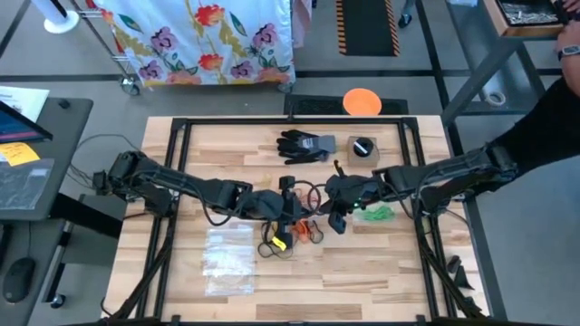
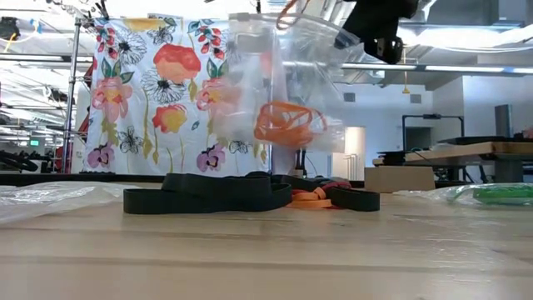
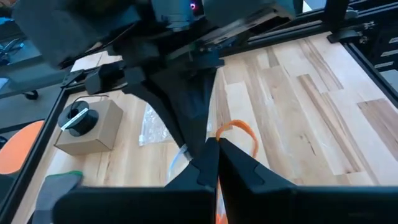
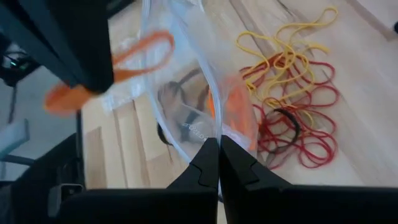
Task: Sort rubber bands
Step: Put the orange rubber band into the transparent zip bag
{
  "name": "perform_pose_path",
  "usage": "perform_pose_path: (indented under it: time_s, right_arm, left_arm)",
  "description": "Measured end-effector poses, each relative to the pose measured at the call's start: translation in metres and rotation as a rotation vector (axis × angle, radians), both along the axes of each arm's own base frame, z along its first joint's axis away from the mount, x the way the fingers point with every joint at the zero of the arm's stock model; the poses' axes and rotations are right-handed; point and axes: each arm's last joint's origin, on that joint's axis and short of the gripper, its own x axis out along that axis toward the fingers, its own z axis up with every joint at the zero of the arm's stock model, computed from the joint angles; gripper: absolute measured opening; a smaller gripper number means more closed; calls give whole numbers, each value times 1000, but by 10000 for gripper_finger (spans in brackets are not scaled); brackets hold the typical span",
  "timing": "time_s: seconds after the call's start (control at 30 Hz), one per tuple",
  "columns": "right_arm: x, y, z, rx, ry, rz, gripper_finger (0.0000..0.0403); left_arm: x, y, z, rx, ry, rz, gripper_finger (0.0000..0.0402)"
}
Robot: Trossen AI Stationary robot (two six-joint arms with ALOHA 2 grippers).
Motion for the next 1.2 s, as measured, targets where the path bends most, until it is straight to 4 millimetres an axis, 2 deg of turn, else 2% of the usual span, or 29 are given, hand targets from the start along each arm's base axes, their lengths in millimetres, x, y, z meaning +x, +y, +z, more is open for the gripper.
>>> perform_pose_path:
  time_s: [0.2,0.37,0.5,0.6,0.77,0.9,1.0,1.2]
  right_arm:
    - [3,2,4,22,-57,12,0]
    - [2,4,3,26,-39,27,0]
    - [2,3,3,26,-39,26,0]
    - [2,3,3,25,-36,24,0]
    - [2,-2,2,18,-19,14,0]
    - [1,-8,0,15,-2,-4,0]
    - [1,-9,0,7,3,-3,0]
    - [-6,-14,0,-41,48,15,0]
  left_arm:
    - [0,1,-11,-16,4,15,0]
    - [-2,7,-19,-26,44,85,0]
    - [-2,8,-18,-23,29,122,2]
    - [-2,8,-18,-48,30,136,18]
    - [-2,13,-19,-72,38,161,72]
    - [-3,14,-10,-59,57,191,109]
    - [-5,14,0,-55,85,201,120]
    - [-29,-9,19,-37,187,130,117]
